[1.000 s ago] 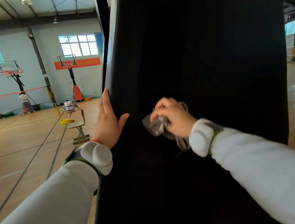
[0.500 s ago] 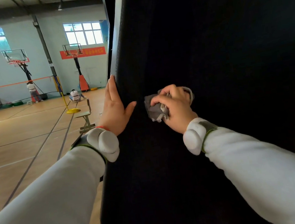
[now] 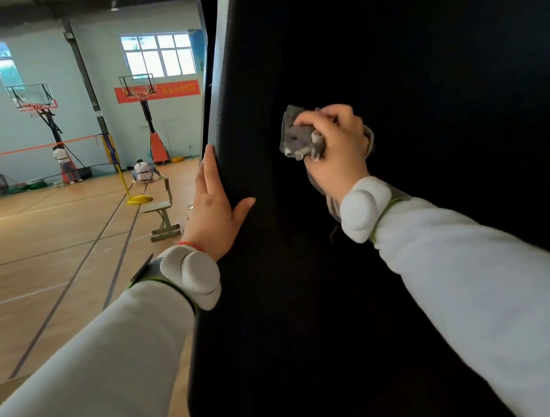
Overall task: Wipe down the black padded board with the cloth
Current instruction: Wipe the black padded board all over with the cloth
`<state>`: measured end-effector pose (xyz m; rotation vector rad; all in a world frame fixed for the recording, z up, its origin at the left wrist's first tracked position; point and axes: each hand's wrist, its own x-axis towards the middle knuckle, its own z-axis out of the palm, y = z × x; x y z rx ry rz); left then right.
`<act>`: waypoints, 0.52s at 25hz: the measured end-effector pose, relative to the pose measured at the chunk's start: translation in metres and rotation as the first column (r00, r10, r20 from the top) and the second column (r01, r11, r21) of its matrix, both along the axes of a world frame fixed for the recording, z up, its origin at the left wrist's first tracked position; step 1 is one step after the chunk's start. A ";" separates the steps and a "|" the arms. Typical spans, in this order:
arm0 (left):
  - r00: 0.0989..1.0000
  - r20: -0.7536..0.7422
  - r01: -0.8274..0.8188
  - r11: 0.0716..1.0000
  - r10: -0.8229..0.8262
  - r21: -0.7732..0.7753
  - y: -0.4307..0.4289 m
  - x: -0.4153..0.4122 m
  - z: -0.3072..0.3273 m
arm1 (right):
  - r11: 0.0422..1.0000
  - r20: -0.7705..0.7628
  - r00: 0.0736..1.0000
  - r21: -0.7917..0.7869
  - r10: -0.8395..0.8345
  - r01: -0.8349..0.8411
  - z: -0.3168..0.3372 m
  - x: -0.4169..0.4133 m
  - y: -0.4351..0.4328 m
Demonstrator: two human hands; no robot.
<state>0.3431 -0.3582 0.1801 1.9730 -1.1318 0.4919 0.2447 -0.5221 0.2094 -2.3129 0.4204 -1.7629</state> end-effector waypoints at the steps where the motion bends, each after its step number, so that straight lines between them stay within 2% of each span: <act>1: 1.000 0.004 -0.001 1.000 0.001 0.000 -0.001 -0.001 0.000 | 0.999 -0.007 1.000 -0.031 0.011 -0.012 -0.010 0.002 0.001; 6: 0.999 0.025 -0.031 1.000 0.031 -0.007 -0.001 -0.004 -0.001 | 0.977 -0.165 0.981 -0.163 0.107 -0.134 -0.049 -0.007 0.001; 10: 1.000 0.010 -0.026 1.000 0.026 -0.014 0.000 -0.004 -0.001 | 0.925 -0.480 0.863 -0.237 0.155 -0.298 -0.085 -0.027 0.006; 11: 1.000 -0.001 -0.025 1.000 0.025 -0.018 0.000 -0.004 -0.001 | 0.926 -0.488 0.856 -0.217 0.172 -0.310 -0.075 -0.032 0.002; 13: 1.000 -0.009 -0.025 0.999 0.025 -0.023 0.000 -0.001 -0.002 | 0.960 -0.351 0.909 -0.082 0.224 -0.269 -0.036 -0.036 -0.006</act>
